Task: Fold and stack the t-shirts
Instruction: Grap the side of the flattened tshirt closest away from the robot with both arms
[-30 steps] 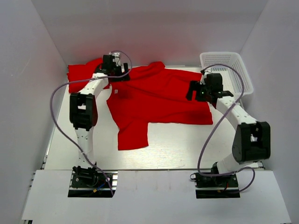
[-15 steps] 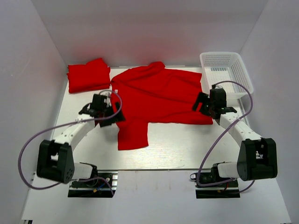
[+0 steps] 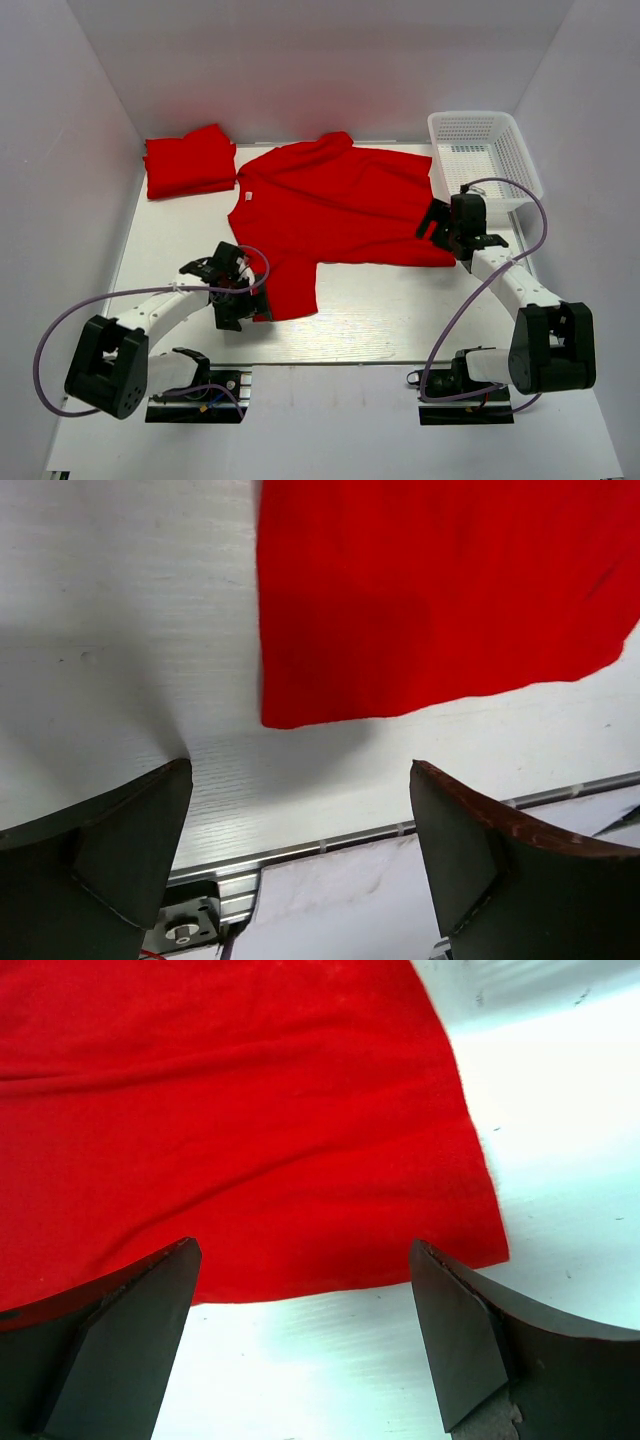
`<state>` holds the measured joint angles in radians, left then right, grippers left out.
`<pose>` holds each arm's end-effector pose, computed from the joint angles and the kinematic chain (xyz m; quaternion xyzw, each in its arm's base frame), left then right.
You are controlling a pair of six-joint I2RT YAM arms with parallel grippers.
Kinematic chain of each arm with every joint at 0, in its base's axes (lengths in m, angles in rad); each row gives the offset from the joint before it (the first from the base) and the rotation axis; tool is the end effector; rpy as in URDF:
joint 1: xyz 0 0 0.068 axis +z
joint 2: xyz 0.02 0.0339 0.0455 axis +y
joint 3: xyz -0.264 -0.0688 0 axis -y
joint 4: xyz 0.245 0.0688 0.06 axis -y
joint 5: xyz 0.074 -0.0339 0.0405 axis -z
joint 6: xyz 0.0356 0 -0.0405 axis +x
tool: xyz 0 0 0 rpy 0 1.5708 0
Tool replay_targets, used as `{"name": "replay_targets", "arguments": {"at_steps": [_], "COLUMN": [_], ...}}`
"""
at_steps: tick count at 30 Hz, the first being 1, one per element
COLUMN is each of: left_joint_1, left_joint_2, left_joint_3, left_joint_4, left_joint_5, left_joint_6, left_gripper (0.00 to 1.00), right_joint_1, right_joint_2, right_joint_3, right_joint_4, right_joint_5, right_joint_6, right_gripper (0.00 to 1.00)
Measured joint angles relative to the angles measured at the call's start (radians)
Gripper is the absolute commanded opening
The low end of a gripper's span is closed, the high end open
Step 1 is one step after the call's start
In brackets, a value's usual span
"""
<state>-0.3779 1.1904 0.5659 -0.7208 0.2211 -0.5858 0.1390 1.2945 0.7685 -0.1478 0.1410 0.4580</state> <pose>0.1645 -0.0737 0.1581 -0.0901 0.9835 -0.1490 0.0483 0.2734 0.0332 0.2282 0.1729 0.8826 0.0665 0.4321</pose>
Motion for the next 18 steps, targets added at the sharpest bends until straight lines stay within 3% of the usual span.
{"name": "replay_targets", "arguments": {"at_steps": [2, 3, 8, 11, 12, 15, 18], "left_joint_1": [-0.019, -0.040, -0.072, -0.094, -0.102, -0.122, -0.130], "left_joint_2": [0.026, 0.064, 0.160, 0.208, 0.216, 0.239, 0.267], "left_joint_3": [0.016, 0.040, 0.087, 0.113, 0.117, 0.129, 0.148], "left_joint_4": [-0.009, -0.009, 0.014, 0.037, 0.046, 0.068, 0.075], "left_joint_5": [-0.013, -0.028, -0.035, -0.024, -0.021, -0.023, -0.034], "left_joint_6": [-0.005, -0.011, -0.017, -0.028, -0.030, -0.037, -0.039], "left_gripper": [0.98, 0.90, 0.71, 0.66, 0.58, 0.48, 0.33], "right_joint_1": [-0.001, -0.002, -0.002, -0.002, -0.002, -0.002, -0.003], "right_joint_2": [-0.001, -0.004, -0.006, -0.008, -0.011, -0.016, -0.018], "right_joint_3": [0.000, 0.000, 0.000, -0.007, -0.014, -0.034, -0.047], "right_joint_4": [0.002, 0.002, 0.002, 0.009, 0.010, 0.011, 0.012], "right_joint_5": [0.009, 0.014, 0.018, 0.018, 0.018, 0.022, 0.022], "right_joint_6": [0.003, 0.003, 0.003, 0.003, 0.003, 0.004, 0.006], "right_gripper": [0.90, 0.90, 0.90, 0.90, 0.90, 0.90, 0.90]}}
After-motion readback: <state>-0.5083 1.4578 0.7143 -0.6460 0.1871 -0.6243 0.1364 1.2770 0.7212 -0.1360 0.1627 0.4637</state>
